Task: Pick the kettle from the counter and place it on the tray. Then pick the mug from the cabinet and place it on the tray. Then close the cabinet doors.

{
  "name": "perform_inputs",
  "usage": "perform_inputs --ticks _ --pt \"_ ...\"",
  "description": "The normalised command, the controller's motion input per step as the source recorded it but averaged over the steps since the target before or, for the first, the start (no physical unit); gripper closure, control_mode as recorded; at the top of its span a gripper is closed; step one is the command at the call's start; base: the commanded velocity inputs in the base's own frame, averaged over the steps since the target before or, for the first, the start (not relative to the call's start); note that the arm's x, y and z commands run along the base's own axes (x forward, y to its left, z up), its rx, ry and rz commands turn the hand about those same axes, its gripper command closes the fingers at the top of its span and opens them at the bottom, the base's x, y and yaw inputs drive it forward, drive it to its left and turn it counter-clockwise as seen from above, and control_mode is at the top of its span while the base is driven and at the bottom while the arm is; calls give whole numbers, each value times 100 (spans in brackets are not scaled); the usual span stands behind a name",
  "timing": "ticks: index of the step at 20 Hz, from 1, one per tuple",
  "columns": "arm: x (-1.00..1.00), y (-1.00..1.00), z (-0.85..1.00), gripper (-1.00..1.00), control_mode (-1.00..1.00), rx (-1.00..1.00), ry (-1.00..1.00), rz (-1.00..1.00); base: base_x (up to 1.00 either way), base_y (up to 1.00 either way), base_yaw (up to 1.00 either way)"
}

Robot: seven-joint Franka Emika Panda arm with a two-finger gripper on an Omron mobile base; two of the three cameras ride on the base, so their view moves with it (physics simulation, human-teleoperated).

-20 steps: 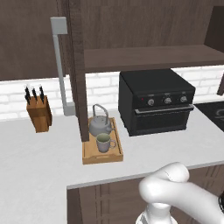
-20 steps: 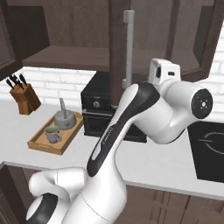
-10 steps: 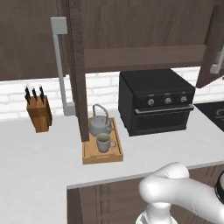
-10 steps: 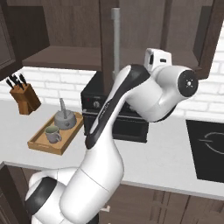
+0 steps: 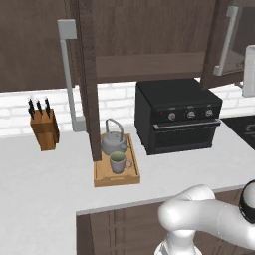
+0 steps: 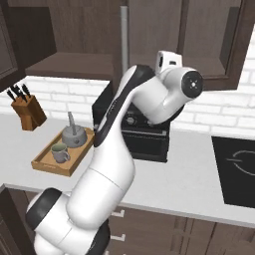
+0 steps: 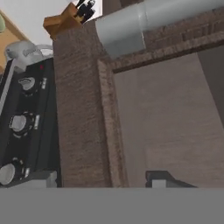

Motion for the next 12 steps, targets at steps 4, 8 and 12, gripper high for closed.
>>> perform_inputs --ticks 4,8,12 --pt "85 28 -19 -100 -100 0 0 -6 0 0 0" --pt "81 23 -10 -100 -100 0 0 -5 0 0 0" --pt "74 18 -6 -100 -100 0 0 -4 0 0 0"
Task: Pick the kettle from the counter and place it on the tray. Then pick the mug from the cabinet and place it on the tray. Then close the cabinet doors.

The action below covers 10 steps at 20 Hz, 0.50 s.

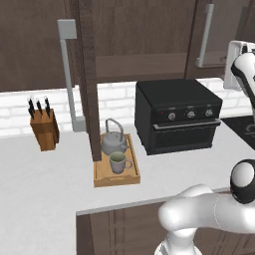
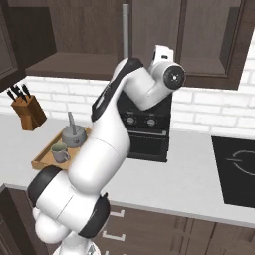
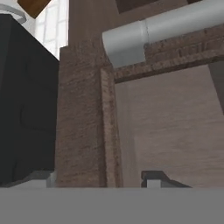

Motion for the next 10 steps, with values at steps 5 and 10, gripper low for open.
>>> perform_inputs --ticks 5,10 --pt "60 11 -11 -100 -100 0 0 -2 0 0 0" --pt "49 5 -32 -100 -100 0 0 -2 0 0 0"
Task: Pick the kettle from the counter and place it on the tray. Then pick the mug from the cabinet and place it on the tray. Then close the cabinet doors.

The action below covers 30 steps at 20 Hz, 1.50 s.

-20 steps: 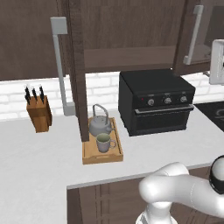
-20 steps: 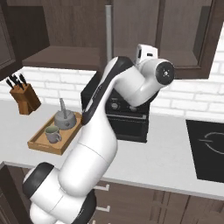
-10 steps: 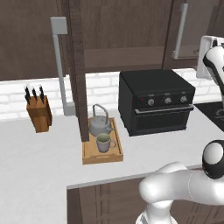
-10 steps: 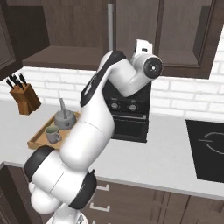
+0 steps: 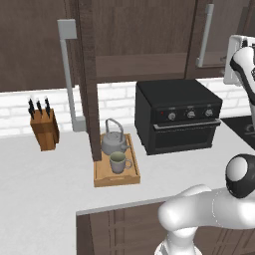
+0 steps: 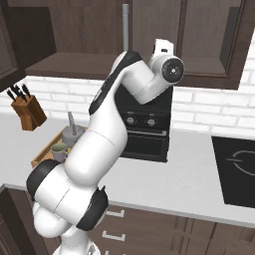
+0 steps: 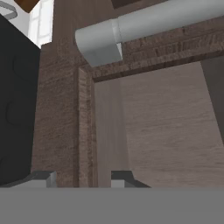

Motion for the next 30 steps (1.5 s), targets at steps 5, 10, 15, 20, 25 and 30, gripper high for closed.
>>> perform_inputs --ticks 5,10,15,20,25,30 --pt "72 11 -57 -100 -100 -1 0 -4 0 0 0" --pt "84 17 -75 -100 -100 -5 0 -5 0 0 0" --pt "51 23 -96 -100 -100 -9 6 -4 0 0 0" --pt "-4 14 -79 -100 -100 -8 11 -4 0 0 0" --pt "-73 8 -25 -100 -100 0 0 -2 0 0 0" --pt "-81 18 -36 -100 -100 0 0 -1 0 0 0"
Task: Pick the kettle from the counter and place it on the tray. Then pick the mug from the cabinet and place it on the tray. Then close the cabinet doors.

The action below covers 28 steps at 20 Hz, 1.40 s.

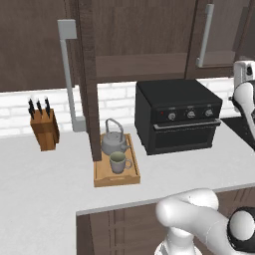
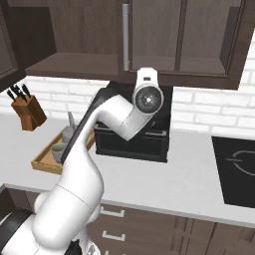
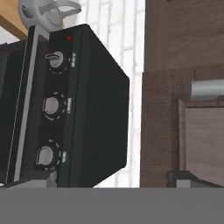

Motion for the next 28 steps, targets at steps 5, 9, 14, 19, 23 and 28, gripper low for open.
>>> perform_inputs --ticks 5,9,14,19,23,28 --pt "-45 2 -16 -100 -100 0 5 -4 0 0 0" --pt "0 0 -3 -100 -100 0 4 -1 0 0 0" --pt "-18 0 0 -100 -100 0 -2 0 0 0 0" --pt "-54 6 -6 -100 -100 -4 -4 0 0 0 0" --pt "-63 55 -16 -100 -100 -20 -3 0 0 0 0" --pt "-38 97 -20 -100 -100 -31 -4 -3 0 0 0"
